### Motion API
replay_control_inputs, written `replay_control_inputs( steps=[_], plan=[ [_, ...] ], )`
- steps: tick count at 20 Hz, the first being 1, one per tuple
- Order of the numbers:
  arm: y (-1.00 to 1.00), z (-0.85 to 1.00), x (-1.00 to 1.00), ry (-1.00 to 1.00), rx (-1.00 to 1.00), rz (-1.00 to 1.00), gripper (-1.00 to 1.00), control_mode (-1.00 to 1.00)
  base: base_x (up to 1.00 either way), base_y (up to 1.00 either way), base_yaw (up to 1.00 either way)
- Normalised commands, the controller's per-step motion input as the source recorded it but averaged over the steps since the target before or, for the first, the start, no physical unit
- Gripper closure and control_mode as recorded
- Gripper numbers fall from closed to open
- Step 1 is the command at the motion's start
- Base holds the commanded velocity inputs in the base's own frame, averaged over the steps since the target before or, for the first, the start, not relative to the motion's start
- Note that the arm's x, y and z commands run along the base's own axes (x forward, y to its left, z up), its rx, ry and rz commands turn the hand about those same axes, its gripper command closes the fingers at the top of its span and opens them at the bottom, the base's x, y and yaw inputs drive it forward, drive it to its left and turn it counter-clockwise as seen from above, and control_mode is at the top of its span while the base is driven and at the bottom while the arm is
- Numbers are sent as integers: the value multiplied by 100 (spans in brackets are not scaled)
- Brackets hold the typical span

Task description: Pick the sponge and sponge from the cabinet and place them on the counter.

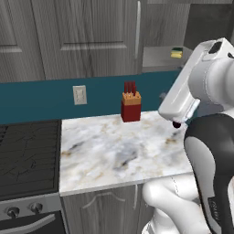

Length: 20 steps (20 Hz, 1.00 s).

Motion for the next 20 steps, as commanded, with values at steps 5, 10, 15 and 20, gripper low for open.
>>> replay_control_inputs(
  steps=[5,10,15,20],
  plan=[
    [23,4,14,5,-19,-10,-100,-100,0,0,0],
    [9,2,20,4,-21,-8,-100,-100,0,0,0],
    [1,0,20,1,-25,-8,-100,-100,0,0,0],
    [0,0,20,0,-24,-5,-100,-100,0,0,0]
  ],
)
